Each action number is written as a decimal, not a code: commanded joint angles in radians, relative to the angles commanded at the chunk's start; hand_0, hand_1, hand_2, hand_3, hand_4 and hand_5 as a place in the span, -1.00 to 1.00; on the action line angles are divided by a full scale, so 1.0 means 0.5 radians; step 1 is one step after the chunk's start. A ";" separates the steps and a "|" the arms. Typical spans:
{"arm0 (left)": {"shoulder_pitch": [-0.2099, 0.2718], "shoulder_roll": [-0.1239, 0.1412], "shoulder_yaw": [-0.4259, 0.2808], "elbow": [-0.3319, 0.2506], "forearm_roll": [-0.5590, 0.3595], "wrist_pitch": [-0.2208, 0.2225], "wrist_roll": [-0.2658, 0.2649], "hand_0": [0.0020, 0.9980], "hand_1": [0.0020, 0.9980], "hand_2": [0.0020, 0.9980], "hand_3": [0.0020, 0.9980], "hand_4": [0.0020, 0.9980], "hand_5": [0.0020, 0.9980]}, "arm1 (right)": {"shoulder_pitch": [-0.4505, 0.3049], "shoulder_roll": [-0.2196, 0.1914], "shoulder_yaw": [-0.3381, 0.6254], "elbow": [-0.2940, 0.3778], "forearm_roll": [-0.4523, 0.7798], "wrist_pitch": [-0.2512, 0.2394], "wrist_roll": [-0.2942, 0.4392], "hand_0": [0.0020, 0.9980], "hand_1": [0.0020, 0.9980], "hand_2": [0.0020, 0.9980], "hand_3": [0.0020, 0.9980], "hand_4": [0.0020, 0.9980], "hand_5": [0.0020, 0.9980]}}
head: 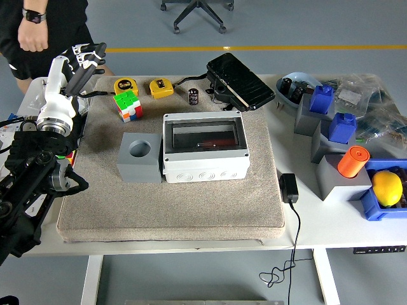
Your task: Fetch the battery,place it into the box,close the lid of the box
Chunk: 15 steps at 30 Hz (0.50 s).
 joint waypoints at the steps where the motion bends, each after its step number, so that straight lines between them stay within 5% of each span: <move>1: 0.007 0.000 -0.016 0.000 -0.004 -0.005 0.000 -0.08 0.15 0.17 0.17 0.90 0.08 | 0.000 0.000 0.001 -0.001 0.000 0.001 -0.001 0.18 0.20 0.13 0.10 0.84 -0.13; 15: 0.108 0.036 -0.008 -0.030 -0.012 -0.068 0.011 -0.10 0.12 0.16 0.16 0.85 -0.01 | -0.011 0.038 -0.027 -0.004 0.029 0.016 -0.021 0.18 0.20 0.14 0.11 0.84 -0.12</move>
